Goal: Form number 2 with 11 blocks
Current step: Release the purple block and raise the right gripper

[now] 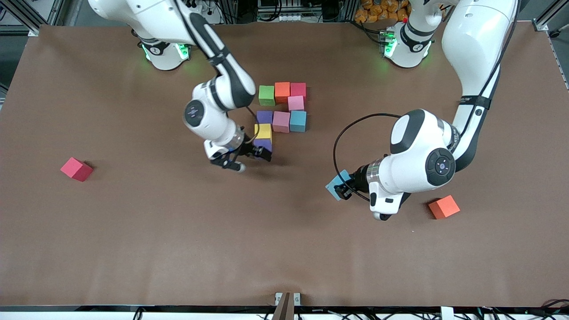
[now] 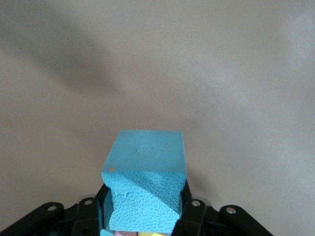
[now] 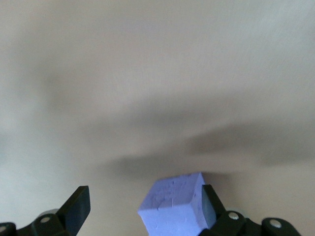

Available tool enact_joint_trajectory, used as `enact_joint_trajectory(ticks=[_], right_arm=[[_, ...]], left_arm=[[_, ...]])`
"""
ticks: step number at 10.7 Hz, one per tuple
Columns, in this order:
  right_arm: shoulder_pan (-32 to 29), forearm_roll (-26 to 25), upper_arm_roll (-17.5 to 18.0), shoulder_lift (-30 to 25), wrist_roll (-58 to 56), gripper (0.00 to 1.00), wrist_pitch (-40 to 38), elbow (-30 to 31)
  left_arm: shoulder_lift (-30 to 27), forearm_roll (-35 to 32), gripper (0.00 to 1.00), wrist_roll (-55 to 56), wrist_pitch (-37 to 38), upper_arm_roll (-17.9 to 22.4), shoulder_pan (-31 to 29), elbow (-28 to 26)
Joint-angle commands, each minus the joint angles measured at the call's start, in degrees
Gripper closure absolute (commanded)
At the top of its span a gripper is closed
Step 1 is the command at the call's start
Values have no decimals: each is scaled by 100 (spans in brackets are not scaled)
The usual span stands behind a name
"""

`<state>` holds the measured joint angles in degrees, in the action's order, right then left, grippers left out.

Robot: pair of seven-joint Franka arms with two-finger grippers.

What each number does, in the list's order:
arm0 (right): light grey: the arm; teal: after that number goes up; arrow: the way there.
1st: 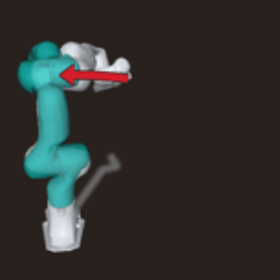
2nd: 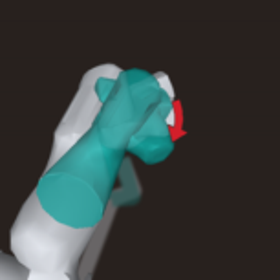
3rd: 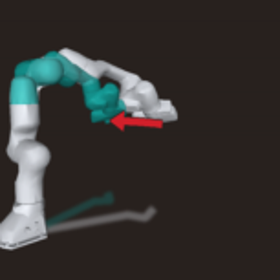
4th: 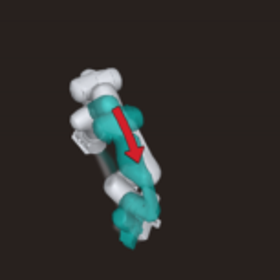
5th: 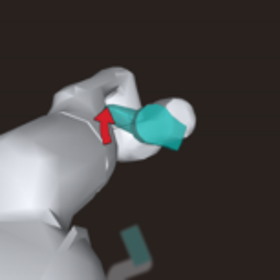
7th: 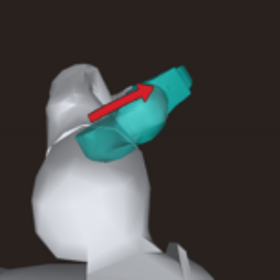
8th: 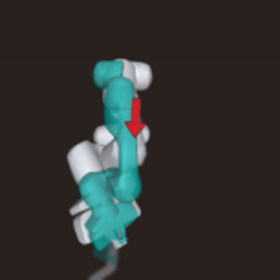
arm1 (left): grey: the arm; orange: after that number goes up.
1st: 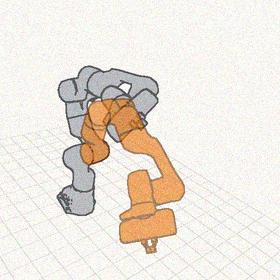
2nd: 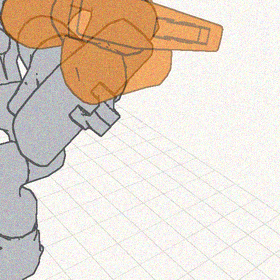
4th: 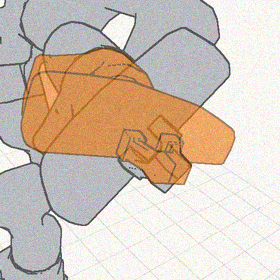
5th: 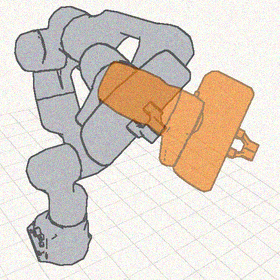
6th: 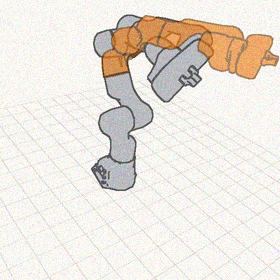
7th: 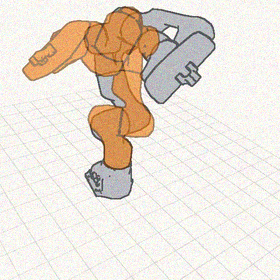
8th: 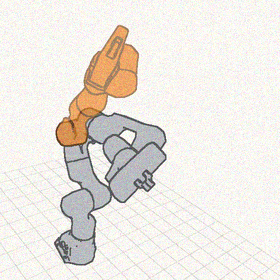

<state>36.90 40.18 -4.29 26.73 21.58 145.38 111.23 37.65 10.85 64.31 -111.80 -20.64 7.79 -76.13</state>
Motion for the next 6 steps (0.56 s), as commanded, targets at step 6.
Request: enact_joint_trajectory(ticks=[6], right_arm=[[-1493,-1784,-869,-107,-3430,0,-1771,-741]], left_arm=[[49,84,88,3523,-271,24,766,-253]])
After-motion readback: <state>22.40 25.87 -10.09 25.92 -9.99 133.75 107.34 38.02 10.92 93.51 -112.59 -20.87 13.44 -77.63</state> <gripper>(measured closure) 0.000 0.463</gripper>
